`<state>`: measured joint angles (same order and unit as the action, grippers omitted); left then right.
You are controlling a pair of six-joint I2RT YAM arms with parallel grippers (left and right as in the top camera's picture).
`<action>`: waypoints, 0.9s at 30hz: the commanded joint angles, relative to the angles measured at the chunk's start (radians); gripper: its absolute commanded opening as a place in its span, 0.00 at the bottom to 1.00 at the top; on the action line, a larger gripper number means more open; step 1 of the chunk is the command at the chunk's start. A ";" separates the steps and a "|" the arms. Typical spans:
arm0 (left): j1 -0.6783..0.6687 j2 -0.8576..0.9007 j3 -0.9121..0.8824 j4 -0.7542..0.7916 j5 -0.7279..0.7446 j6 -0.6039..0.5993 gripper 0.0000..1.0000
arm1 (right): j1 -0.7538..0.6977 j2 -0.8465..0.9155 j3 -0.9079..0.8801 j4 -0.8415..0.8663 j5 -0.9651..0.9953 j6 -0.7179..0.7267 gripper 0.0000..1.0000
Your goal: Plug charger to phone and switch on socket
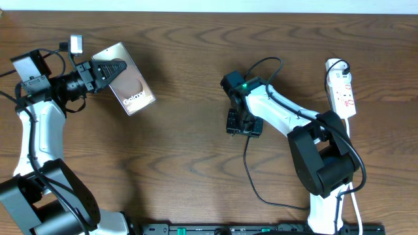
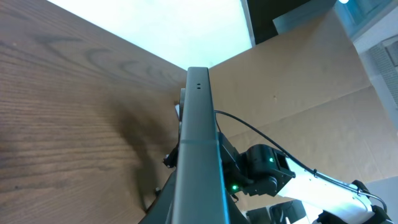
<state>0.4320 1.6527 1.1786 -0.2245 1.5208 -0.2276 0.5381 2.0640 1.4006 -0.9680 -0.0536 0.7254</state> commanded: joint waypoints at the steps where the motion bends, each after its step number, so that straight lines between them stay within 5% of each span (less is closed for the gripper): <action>1: 0.003 -0.023 0.003 0.001 0.051 0.013 0.08 | -0.002 0.016 -0.008 -0.008 0.029 -0.009 0.57; 24: 0.003 -0.023 0.003 0.000 0.051 0.014 0.08 | -0.002 0.016 -0.008 0.022 0.085 -0.009 0.55; 27: 0.003 -0.023 0.003 0.000 0.051 0.013 0.07 | -0.002 0.016 -0.008 0.022 0.085 -0.008 0.42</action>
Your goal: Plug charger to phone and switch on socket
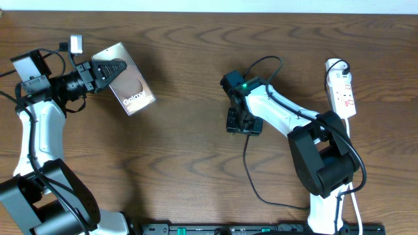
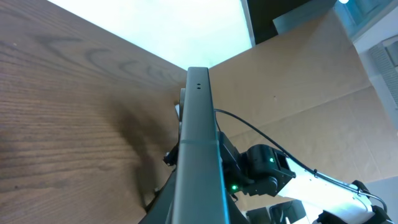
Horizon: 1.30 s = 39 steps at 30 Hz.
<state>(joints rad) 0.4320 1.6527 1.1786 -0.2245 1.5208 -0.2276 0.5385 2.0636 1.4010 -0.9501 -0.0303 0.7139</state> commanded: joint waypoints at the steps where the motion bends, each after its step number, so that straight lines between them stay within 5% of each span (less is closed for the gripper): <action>1: 0.003 -0.023 0.003 0.000 0.051 0.014 0.07 | -0.002 0.017 -0.008 0.005 0.061 0.003 0.37; 9: 0.003 -0.023 0.003 0.000 0.051 0.014 0.08 | -0.002 0.017 -0.008 0.015 0.052 0.003 0.01; 22: 0.003 -0.023 0.003 0.000 0.051 0.014 0.08 | -0.002 0.017 -0.008 0.057 -0.106 -0.085 0.01; 39: 0.003 -0.023 0.003 0.000 0.051 0.014 0.08 | 0.005 0.017 -0.008 0.133 -0.912 -0.814 0.01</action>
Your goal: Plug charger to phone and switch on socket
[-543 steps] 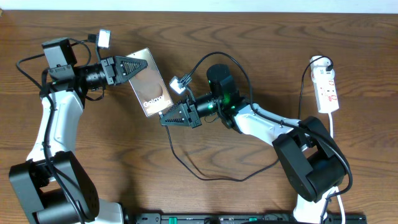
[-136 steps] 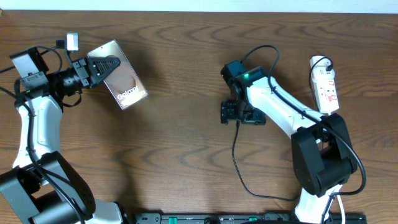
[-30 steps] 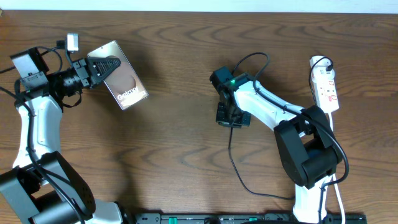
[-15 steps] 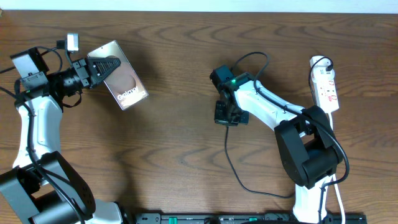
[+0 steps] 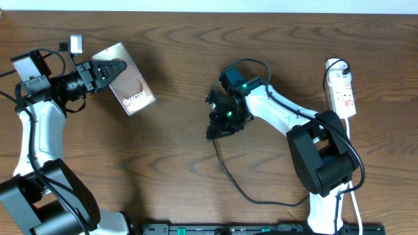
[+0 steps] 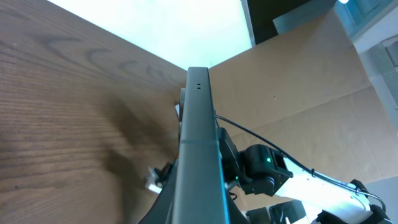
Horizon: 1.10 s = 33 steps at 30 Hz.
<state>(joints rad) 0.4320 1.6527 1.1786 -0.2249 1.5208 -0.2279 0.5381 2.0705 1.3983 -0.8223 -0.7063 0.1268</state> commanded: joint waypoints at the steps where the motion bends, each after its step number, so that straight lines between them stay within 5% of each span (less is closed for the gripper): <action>1: 0.003 -0.023 0.003 0.001 0.051 0.014 0.07 | 0.010 0.010 -0.006 0.010 -0.273 -0.267 0.01; 6: 0.003 -0.023 0.003 0.001 0.051 0.014 0.07 | 0.043 0.010 -0.006 0.071 -0.502 -0.476 0.01; 11: 0.003 -0.023 0.003 0.001 0.051 0.014 0.07 | 0.086 0.010 -0.006 0.208 -0.595 -0.444 0.01; 20: 0.002 -0.023 0.003 -0.003 0.051 0.014 0.07 | 0.145 0.010 -0.006 0.447 -0.595 -0.239 0.01; 33: -0.025 -0.023 0.003 -0.010 0.051 0.014 0.08 | 0.144 0.010 -0.006 1.032 -0.581 0.360 0.01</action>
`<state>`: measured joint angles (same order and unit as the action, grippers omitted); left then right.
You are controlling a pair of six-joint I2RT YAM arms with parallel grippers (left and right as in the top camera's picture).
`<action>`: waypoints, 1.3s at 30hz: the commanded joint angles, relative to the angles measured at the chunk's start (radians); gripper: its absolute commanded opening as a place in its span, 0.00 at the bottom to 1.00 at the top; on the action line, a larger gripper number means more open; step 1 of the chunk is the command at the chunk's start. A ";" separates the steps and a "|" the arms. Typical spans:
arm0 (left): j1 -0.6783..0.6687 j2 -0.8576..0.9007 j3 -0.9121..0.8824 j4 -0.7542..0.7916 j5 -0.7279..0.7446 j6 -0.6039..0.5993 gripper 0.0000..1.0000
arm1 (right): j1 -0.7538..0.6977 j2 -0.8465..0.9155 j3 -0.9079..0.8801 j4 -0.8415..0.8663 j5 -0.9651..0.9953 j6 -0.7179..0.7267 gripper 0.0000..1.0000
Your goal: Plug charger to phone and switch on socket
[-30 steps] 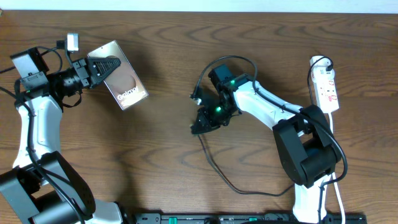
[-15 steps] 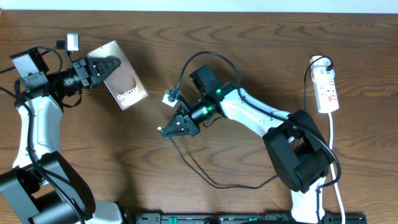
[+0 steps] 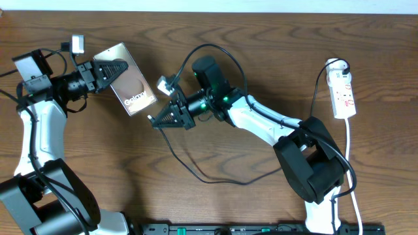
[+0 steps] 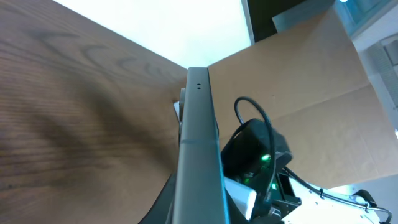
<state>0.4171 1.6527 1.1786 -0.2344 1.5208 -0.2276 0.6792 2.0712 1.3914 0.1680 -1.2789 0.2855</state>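
Observation:
The phone (image 3: 130,86) is tilted up off the table at the far left, with my left gripper (image 3: 115,69) shut on its upper part. The left wrist view shows it edge-on as a grey bar (image 4: 198,149). My right gripper (image 3: 155,119) is stretched leftward, and its tips sit just below the phone's lower end. It is shut on the plug end of the black charger cable (image 3: 196,175), which trails from the fingertips back over the table. The plug itself is too small to make out. The white socket strip (image 3: 343,88) lies at the far right.
The right arm (image 3: 261,121) spans the middle of the table, and its wrist (image 4: 255,158) shows behind the phone. The cable's slack loops along the table in front of that arm. A white lead (image 3: 349,156) runs from the socket strip toward the front edge.
My right gripper has moved left from the table's middle to just below the phone's lower end, with the cable trailing after it. The left gripper and phone have not moved.
My right gripper was first down on the cable at the table's middle and stayed there while the left held the phone up. Later it stood farther left with the cable hanging from it, and it is now at the phone's lower end.

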 commanded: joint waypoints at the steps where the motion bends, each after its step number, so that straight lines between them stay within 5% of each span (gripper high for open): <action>1: -0.010 -0.023 0.003 0.000 0.050 0.013 0.07 | 0.003 0.009 0.001 0.058 -0.001 0.221 0.01; 39: -0.010 -0.023 0.003 0.000 0.051 0.023 0.07 | 0.003 0.009 0.001 0.079 0.016 0.252 0.01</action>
<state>0.4076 1.6527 1.1786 -0.2352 1.5208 -0.2276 0.6792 2.0712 1.3914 0.2417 -1.2495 0.5381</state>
